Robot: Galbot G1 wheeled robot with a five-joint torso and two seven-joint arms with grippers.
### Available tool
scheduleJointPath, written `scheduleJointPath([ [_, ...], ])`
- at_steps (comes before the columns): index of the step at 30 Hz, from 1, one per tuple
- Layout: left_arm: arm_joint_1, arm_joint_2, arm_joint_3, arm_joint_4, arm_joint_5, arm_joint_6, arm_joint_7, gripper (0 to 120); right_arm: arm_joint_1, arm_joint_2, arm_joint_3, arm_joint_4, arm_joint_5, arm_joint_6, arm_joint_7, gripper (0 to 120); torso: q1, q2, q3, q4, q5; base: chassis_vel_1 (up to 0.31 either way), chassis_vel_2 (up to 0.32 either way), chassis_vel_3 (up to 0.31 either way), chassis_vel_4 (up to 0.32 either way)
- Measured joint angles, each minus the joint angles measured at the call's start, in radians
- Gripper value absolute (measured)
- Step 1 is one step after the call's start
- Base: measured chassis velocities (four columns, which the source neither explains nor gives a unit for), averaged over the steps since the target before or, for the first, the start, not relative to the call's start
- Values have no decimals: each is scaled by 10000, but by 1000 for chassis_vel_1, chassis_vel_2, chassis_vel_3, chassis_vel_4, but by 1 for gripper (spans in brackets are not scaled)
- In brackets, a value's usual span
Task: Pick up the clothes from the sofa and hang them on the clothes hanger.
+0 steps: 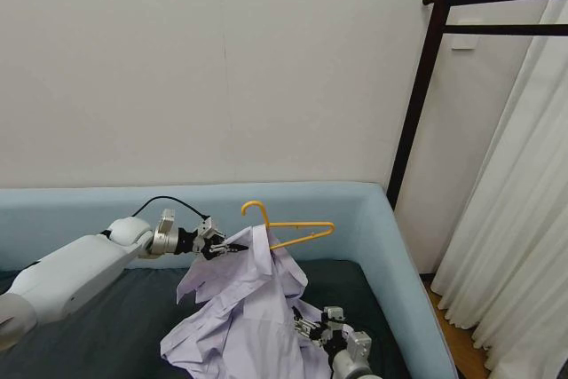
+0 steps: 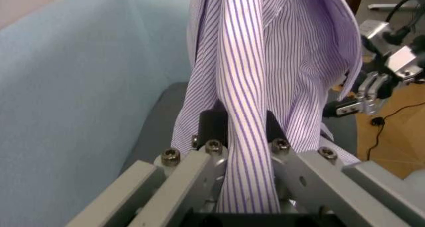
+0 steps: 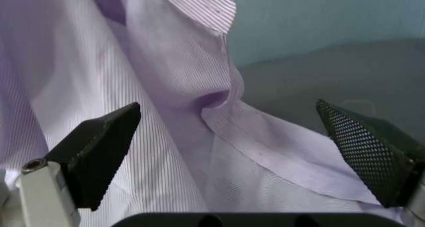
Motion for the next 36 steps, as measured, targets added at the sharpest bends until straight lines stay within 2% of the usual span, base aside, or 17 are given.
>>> scheduleJointPath([
  [8,46,144,-66,-176,-47,26,-11,1,598,752,123,-1076,856,-13,267,100,0,-1,0,-1,2,0,0,0,0],
  [15,46,206,-72,-295,-80,76,9,1,897,1027,320,-1520,1266,41,388,100,0,-1,0,-3,2,0,0,0,0],
  [20,60,191,-79,-275,-81,87,24,1,1136,1332,350,-1829,1393,-32,515,88,0,-1,1,-1,2,0,0,0,0],
  [23,124,190,-127,-342,-86,92,20,1,1241,1555,356,-2079,1392,-38,516,72,0,-1,1,-2,1,0,0,0,0],
  [24,124,190,-127,-342,-86,92,20,1,1241,1555,356,-2079,1392,-38,516,72,0,-1,1,-2,1,0,0,0,0],
  [28,130,198,-135,-364,-95,98,18,1,1375,1755,357,-2307,1386,-40,507,54,1,-1,1,-1,2,0,0,0,0],
  [29,130,198,-135,-364,-95,98,18,1,1375,1755,357,-2307,1386,-40,507,54,1,-1,1,-1,2,0,0,0,0],
  [32,129,203,-141,-332,-103,99,18,1,1402,1807,346,-2344,1446,-40,467,41,1,-1,1,-2,2,0,0,0,0],
  [33,129,203,-141,-332,-103,99,18,1,1402,1807,346,-2344,1446,-40,467,41,1,-1,1,-2,2,0,0,0,0],
  [36,146,198,-180,-292,-106,99,18,1,1378,1816,299,-2349,1455,-40,374,26,0,-1,1,-2,3,0,0,0,0],
])
